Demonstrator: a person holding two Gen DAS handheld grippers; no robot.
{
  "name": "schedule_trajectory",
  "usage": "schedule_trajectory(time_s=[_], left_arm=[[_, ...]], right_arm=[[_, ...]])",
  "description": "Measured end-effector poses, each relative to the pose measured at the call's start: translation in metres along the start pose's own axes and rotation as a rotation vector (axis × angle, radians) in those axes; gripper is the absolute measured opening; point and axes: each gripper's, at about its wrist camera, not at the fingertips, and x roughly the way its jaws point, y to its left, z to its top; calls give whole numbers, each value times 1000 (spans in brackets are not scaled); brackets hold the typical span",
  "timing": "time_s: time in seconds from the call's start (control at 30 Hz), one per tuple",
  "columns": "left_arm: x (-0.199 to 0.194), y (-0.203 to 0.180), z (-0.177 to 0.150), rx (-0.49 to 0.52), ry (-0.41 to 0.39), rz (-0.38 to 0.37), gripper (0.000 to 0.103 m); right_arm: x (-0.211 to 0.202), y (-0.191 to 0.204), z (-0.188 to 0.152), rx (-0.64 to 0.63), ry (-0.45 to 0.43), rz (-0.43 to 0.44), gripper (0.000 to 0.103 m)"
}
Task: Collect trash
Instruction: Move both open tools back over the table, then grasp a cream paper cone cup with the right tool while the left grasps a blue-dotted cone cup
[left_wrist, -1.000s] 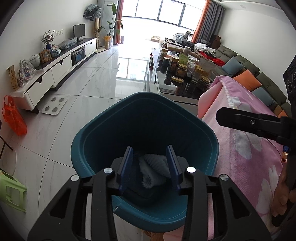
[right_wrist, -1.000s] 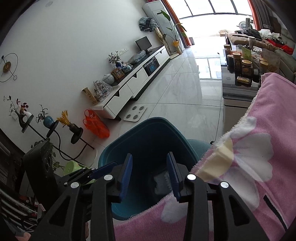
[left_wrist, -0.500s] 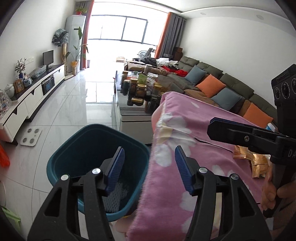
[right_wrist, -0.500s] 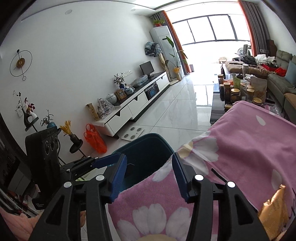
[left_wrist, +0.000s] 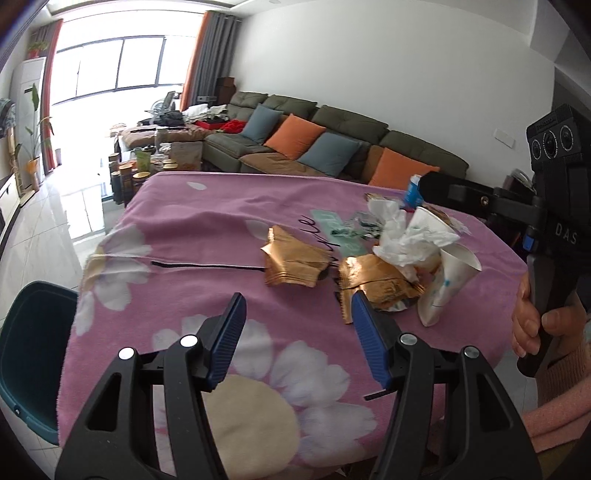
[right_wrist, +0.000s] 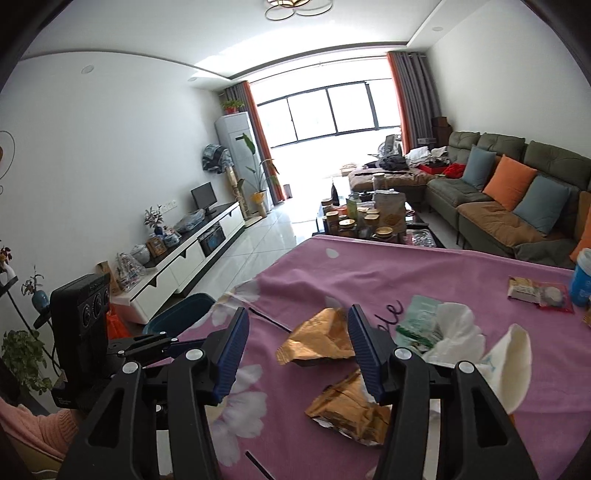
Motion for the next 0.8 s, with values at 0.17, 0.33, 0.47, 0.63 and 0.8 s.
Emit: schedule_trajectory(time_s=[0.17,0.33,0.47,0.63,0.8], left_arm=[[26,-54,-5,87,39,-138,59],[46,-101,-10,174,64,-222,59],[65,-122,-8,199,89,-244,57],[92,-140,-7,217,131,-234,53],[111,-150,-8,218,166,-238,39]], right_arm=[[-34,-43,-10,80,-59,-127,56],[-42,-84,-22,162,-58,-223,56],[-37,-107,-36,225,-16,-244,56],[-25,-117,-47,255,20,-246,56],[-18,-126,-56,291,36,-234,55]])
